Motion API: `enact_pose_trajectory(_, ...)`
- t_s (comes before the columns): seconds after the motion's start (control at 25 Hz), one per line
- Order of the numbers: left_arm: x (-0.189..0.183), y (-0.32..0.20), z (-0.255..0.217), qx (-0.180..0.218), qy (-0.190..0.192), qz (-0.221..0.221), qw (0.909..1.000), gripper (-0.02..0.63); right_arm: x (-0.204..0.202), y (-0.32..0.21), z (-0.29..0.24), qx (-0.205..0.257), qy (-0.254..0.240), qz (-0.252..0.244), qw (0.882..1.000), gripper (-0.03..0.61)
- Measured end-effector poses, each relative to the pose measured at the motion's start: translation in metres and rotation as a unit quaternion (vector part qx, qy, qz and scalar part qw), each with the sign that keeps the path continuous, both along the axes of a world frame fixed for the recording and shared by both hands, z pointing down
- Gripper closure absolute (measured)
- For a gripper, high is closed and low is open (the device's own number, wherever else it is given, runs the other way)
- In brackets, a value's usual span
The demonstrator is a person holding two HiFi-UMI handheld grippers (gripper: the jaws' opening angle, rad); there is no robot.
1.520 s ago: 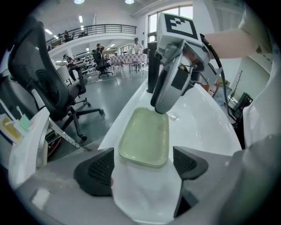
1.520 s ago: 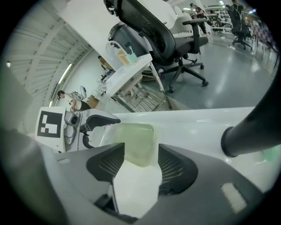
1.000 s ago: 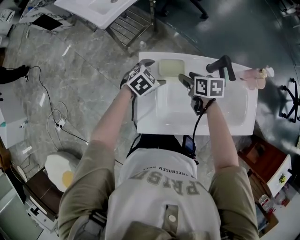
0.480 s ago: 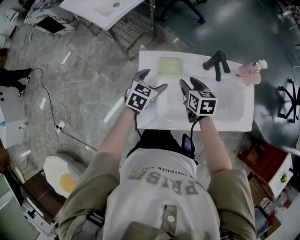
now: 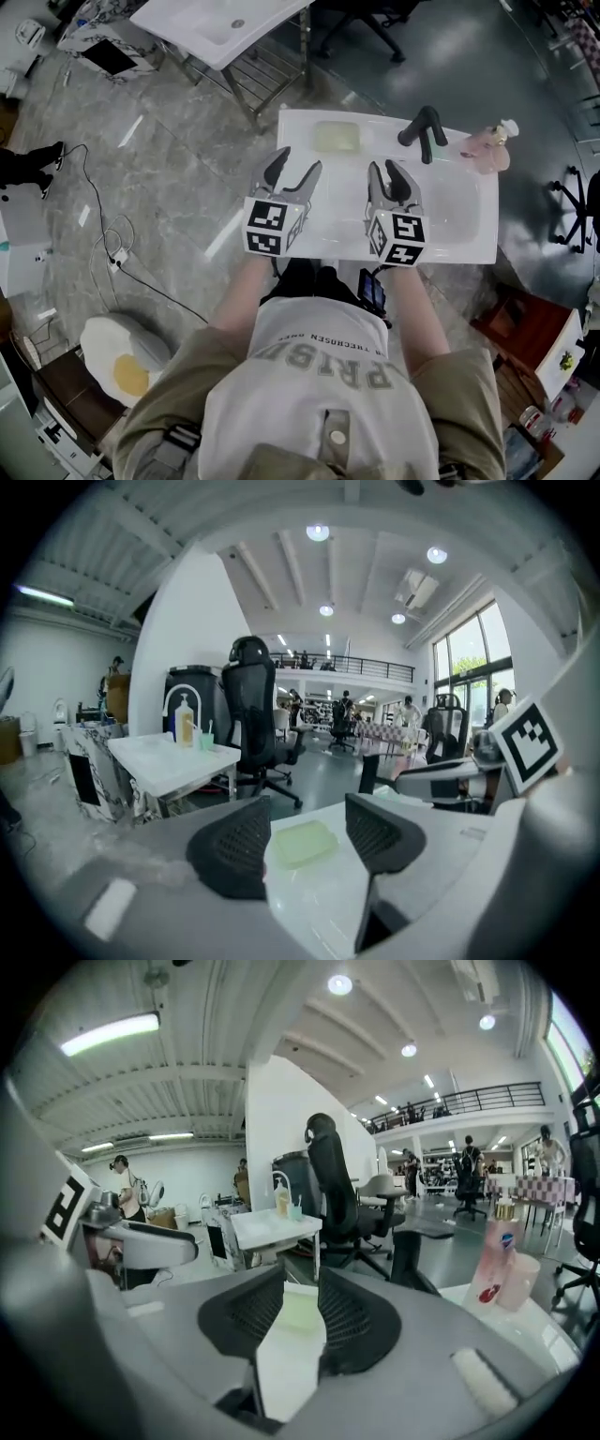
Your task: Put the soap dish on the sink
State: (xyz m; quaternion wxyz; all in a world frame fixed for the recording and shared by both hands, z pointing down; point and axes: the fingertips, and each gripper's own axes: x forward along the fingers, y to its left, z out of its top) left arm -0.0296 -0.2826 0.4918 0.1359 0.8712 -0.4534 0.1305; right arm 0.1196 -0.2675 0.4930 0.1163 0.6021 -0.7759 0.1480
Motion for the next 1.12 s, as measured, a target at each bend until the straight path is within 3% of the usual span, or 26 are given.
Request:
enact_pose_trajectory(0.16,-0.012,0.013,-0.033,0.048,0.023,-0.030,0.9981,0.398,0.009,0.020,-0.033,0.049,0.005,0.031,0.998,0.479)
enact_pose_trajectory(0.44,-0.027,0.034,-0.079,0.161,-0.022,-0.050,0.9855,0.499,0.019,0.047,-0.076,0.109,0.033,0.056,0.992,0.524)
enact_pose_trajectory(0.72,-0.027,0.045,-0.108,0.172,0.006,-0.072,0.9825,0.543,0.027,0.065,-0.108,0.157,0.059,0.067,0.984,0.567)
enact_pose_trajectory(0.84,-0.028,0.050,-0.118,0.195,-0.004,-0.077,0.9778,0.599,0.031,0.071,-0.115,0.170,0.043,0.072,0.982,0.572)
enact_pose_trajectory(1.12,-0.030,0.055,-0.128,0.219,-0.007,-0.085,0.9719,0.607,0.031,0.079,-0.127,0.190,0.028,0.068,0.979,0.572)
